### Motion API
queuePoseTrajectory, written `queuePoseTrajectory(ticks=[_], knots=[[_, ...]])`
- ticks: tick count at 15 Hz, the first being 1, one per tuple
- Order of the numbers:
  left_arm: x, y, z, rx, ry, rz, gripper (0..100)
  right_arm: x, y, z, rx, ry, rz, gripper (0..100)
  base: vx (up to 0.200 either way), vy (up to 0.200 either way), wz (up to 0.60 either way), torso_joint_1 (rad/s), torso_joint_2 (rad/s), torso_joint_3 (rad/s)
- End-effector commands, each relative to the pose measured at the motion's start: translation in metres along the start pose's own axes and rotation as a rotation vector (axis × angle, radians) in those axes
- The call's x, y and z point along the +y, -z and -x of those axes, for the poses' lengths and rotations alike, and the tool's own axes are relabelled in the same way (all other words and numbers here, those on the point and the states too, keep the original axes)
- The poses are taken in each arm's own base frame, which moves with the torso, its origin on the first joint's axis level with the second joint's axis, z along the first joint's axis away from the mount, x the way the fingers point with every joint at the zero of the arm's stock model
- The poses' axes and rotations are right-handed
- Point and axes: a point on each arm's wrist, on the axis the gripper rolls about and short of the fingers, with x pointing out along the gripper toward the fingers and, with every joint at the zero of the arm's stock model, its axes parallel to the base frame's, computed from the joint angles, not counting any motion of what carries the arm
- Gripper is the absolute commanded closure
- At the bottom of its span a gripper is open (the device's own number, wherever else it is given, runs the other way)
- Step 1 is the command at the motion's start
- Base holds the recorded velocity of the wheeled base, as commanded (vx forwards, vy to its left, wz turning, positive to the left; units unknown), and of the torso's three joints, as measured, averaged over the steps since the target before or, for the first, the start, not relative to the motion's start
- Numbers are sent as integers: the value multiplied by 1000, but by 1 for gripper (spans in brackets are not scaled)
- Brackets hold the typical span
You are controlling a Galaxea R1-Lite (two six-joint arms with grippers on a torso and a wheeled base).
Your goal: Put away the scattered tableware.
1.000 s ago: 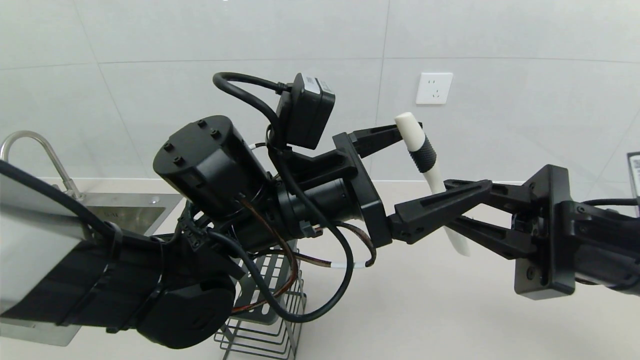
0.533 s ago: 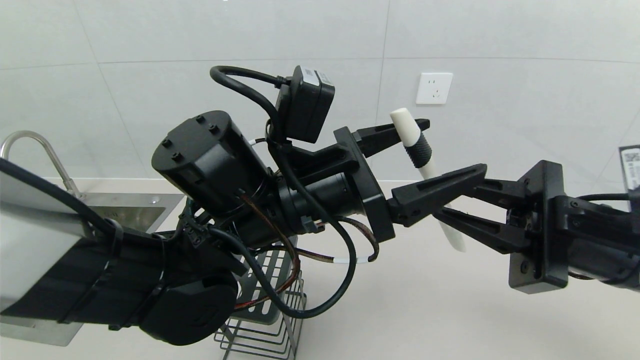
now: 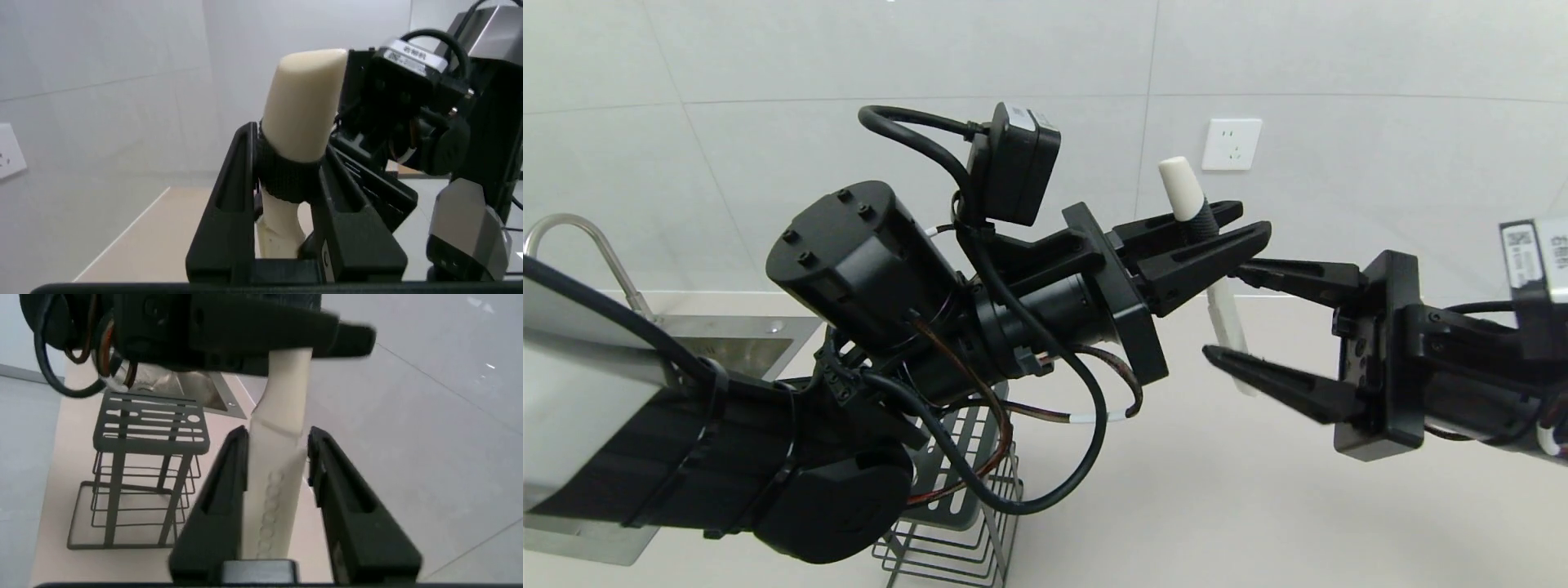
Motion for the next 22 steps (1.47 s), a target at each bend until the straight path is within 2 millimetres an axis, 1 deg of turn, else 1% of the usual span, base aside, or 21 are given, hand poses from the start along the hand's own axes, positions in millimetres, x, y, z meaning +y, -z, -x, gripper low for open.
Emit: queuePoseTrajectory(ticks=[1, 3, 5, 6, 7, 9, 10, 11, 14, 16, 20, 21, 22], knots=[[1, -2, 1, -6, -11, -3, 100, 6, 8, 4, 31, -13, -20, 0, 0, 0, 0, 0, 0, 0], [3, -4, 3, -8, -21, -8, 100, 12, 7, 15, 32, -4, -16, 0, 0, 0, 0, 0, 0, 0], [4, -5, 4, -17, -72, -12, 100, 21, 6, 44, 54, 45, -2, 0, 0, 0, 0, 0, 0, 0], [4, -6, 5, -19, -82, -14, 100, 25, 4, 55, 58, 70, 6, 0, 0, 0, 0, 0, 0, 0], [2, -6, 8, -22, -88, -15, 100, 30, 1, 77, 63, 135, 28, 0, 0, 0, 0, 0, 0, 0], [0, -3, 12, -21, -88, -16, 100, 42, -6, 102, 49, 211, 59, 0, 0, 0, 0, 0, 0, 0], [0, -2, 13, -17, -90, -14, 100, 46, -8, 109, 44, 229, 69, 100, 0, 0, 0, 0, 0, 0], [1, -2, 17, -25, -97, -26, 100, 58, -13, 126, 31, 285, 111, 100, 0, 0, 0, 0, 0, 0], [7, -3, 25, -44, -119, -51, 100, 74, -18, 147, 13, 376, 181, 100, 0, 0, 0, 0, 0, 0], [4, -8, 28, -66, -115, -64, 100, 79, -27, 154, -11, 425, 234, 100, 0, 0, 0, 0, 0, 0], [-3, -23, 38, -83, -119, -77, 100, 96, -42, 171, -76, 527, 297, 100, 0, 0, 0, 0, 0, 0], [-5, -27, 40, -90, -119, -83, 100, 103, -43, 175, -83, 555, 318, 100, 0, 0, 0, 0, 0, 0], [-7, -30, 43, -94, -118, -85, 100, 111, -39, 178, -85, 566, 328, 100, 0, 0, 0, 0, 0, 0]])
